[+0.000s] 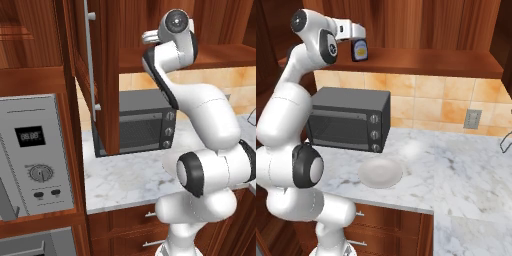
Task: Move the hot dog bun to the plate on the dining table and place the condiment next to that plate. Then navigate to the fridge and take the sausage and place it on the plate as well.
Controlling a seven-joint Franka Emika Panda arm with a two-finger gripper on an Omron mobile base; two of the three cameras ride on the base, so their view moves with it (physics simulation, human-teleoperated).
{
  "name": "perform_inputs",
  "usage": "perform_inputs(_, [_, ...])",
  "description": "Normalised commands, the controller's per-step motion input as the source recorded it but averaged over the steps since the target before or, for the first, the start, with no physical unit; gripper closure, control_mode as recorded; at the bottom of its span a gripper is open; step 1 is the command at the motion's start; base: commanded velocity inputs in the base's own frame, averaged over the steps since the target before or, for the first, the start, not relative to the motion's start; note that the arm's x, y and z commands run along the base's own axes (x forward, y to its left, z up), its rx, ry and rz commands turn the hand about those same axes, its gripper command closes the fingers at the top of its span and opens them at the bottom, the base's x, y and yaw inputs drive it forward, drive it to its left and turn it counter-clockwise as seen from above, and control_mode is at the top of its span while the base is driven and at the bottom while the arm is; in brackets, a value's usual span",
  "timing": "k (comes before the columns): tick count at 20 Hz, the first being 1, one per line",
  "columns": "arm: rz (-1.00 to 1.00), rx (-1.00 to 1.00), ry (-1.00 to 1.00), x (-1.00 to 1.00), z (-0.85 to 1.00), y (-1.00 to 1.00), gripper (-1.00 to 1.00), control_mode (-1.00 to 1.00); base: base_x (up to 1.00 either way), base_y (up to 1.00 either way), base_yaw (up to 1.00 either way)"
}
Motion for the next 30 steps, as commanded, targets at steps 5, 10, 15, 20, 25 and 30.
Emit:
perform_inputs(5, [-0.04,0.02,0.00,0.32,0.01,-0.13,-1.00,-1.00,0.00,0.00,0.00])
perform_inputs(10, [-0.03,0.03,0.00,0.23,0.00,-0.15,-1.00,-1.00,0.00,0.00,0.00])
perform_inputs(15, [-0.02,0.03,0.00,0.24,0.00,-0.09,-1.00,-1.00,0.00,0.00,0.00])
perform_inputs(20, [-0.01,0.03,0.00,0.20,0.00,-0.09,1.00,-1.00,0.00,0.00,0.00])
perform_inputs(25, [0.00,0.02,0.00,0.11,0.00,0.00,1.00,-1.00,0.00,0.00,0.00])
perform_inputs(30, [0.00,0.03,-0.01,-0.05,-0.02,0.03,1.00,-1.00,0.00,0.00,0.00])
